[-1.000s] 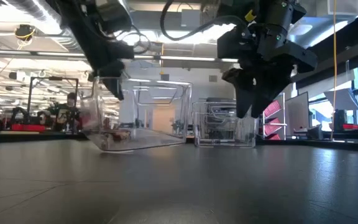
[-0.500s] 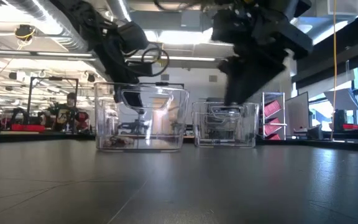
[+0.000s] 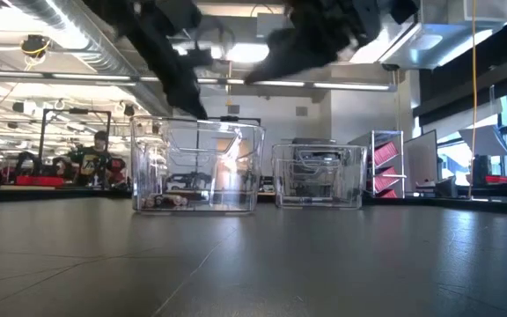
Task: Sort batteries
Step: Move the transparent bins to the top center of the table
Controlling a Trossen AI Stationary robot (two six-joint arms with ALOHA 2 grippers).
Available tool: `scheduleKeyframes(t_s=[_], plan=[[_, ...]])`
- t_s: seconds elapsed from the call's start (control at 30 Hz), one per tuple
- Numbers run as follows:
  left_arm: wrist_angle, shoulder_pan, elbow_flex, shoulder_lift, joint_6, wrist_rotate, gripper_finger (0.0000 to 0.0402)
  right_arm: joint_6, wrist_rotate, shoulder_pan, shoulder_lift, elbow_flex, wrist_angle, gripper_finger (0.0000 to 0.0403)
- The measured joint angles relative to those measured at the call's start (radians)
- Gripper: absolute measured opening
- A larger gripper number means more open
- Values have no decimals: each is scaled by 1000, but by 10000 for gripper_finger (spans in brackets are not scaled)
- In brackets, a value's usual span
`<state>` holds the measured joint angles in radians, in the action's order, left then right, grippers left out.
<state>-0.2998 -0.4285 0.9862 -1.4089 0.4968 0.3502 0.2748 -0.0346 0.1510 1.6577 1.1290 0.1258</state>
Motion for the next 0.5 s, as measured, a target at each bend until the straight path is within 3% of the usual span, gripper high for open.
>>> scheduleKeyframes(t_s=[0.2, 0.4, 0.5], plan=[[-119, 58, -22, 216, -242, 59, 173, 48, -13, -44, 61, 48, -81, 199], [-198, 188, -177, 436, -523, 59, 153, 96, -44, -82, 199, 180, 114, 196], [-180, 266, -274, 519, -658, 61, 144, 99, -37, -86, 256, 261, 185, 176]])
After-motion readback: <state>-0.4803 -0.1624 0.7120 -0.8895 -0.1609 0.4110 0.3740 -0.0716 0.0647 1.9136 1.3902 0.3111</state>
